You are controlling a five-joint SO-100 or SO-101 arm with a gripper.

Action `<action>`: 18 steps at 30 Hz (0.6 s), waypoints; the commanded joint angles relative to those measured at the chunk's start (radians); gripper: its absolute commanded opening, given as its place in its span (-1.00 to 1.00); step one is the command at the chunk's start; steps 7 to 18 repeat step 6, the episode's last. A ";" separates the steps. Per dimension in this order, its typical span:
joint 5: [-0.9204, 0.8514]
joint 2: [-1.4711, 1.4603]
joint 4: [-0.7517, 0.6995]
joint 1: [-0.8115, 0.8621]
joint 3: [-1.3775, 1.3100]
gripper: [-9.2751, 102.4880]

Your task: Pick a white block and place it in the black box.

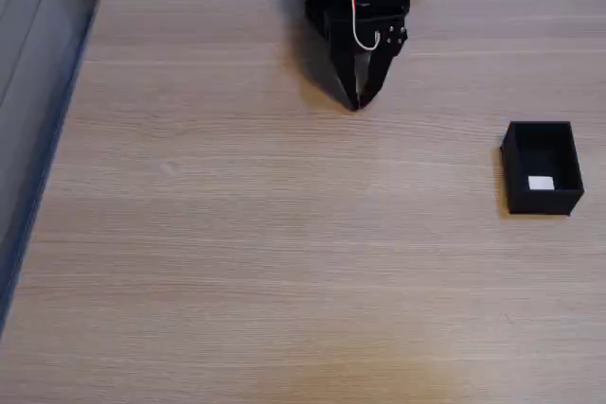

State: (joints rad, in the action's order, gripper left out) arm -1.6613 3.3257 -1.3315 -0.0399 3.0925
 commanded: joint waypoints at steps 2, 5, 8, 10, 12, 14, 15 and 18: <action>-0.003 0.006 -0.005 0.011 0.012 -0.83; -0.005 0.006 -0.005 0.012 0.012 -0.83; -0.003 0.006 -0.005 0.011 0.012 -0.83; -0.003 0.006 -0.005 0.011 0.012 -0.83; -0.003 0.006 -0.005 0.011 0.012 -0.83; -0.003 0.006 -0.005 0.011 0.012 -0.83; -0.003 0.006 -0.005 0.011 0.012 -0.83; -0.003 0.006 -0.005 0.011 0.012 -0.83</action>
